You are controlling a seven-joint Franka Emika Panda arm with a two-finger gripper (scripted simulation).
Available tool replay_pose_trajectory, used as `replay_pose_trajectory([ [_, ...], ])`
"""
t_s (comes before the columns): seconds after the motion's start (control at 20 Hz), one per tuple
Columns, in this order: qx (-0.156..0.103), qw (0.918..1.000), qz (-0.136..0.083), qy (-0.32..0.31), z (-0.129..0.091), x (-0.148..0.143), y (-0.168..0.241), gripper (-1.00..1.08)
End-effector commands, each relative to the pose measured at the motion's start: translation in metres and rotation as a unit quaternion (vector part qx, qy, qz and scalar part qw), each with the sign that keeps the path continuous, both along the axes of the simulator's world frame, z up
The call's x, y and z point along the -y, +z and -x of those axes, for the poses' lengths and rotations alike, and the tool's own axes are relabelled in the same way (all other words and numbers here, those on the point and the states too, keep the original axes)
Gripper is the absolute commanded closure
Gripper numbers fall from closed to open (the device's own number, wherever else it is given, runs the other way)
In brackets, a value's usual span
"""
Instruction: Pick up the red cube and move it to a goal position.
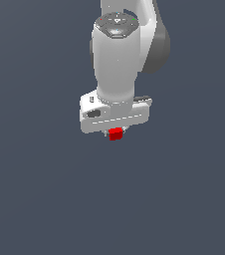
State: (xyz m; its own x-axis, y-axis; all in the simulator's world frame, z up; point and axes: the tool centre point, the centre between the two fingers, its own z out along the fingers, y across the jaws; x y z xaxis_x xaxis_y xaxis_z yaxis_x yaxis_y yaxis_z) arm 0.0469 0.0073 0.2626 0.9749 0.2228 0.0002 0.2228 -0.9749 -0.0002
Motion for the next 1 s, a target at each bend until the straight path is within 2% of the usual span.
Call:
replay_pose_trajectory([
  [0.0, 0.000, 1.0000, 0.000, 0.000, -0.006, 0.000, 0.025, 1.08],
  [0.45, 0.000, 1.0000, 0.000, 0.000, -0.023, 0.000, 0.086, 1.08],
  [0.95, 0.000, 1.0000, 0.000, 0.000, -0.031, 0.000, 0.110, 1.08],
])
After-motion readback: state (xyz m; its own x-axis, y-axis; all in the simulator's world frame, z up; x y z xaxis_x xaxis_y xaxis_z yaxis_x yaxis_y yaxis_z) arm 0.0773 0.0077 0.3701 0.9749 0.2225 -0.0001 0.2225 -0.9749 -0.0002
